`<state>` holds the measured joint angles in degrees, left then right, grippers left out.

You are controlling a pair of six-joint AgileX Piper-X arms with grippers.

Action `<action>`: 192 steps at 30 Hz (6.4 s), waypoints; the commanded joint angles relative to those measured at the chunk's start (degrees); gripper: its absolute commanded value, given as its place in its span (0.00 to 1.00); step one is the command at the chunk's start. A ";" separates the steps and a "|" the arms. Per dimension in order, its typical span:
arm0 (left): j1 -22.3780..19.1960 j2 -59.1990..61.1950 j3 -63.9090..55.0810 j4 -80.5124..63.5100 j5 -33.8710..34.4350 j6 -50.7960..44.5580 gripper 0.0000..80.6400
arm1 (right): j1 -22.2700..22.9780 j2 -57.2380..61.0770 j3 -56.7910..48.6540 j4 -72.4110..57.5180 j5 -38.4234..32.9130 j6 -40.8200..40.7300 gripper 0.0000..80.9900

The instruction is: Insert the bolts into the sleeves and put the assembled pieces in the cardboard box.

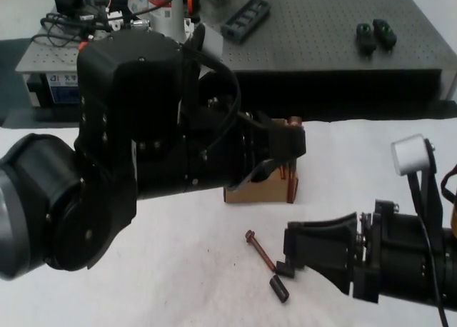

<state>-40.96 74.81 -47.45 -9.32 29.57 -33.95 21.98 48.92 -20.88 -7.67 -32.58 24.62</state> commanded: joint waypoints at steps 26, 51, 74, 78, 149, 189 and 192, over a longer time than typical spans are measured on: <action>0.09 -0.43 -0.41 -1.84 4.19 -0.32 0.01 | 0.16 1.24 -0.66 -10.06 4.64 1.73 0.03; 0.23 -0.43 -0.41 -0.90 -3.29 8.02 0.61 | -2.41 2.91 -1.79 -10.88 15.55 -0.21 0.03; 5.63 -0.63 5.13 11.09 -17.78 13.45 0.49 | -8.01 63.97 -59.10 27.60 32.20 -24.95 0.03; 5.63 -0.63 5.54 10.97 -17.78 13.45 0.49 | -8.01 68.73 -63.62 32.25 32.90 -24.95 0.01; -1.92 21.38 -17.38 42.46 -13.41 23.49 0.49 | -20.41 24.10 -34.41 53.04 21.27 -29.97 0.03; -8.20 53.17 -49.89 58.19 -21.41 77.67 0.44 | -24.56 -0.32 -17.04 60.18 18.67 -26.78 0.03; -9.05 53.49 -49.89 57.67 -21.40 77.67 0.44 | -24.56 -0.32 -17.04 60.18 18.67 -26.78 0.03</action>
<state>-49.56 126.86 -97.69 48.48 8.46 43.13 -2.29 49.11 -37.80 52.56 -12.94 -2.48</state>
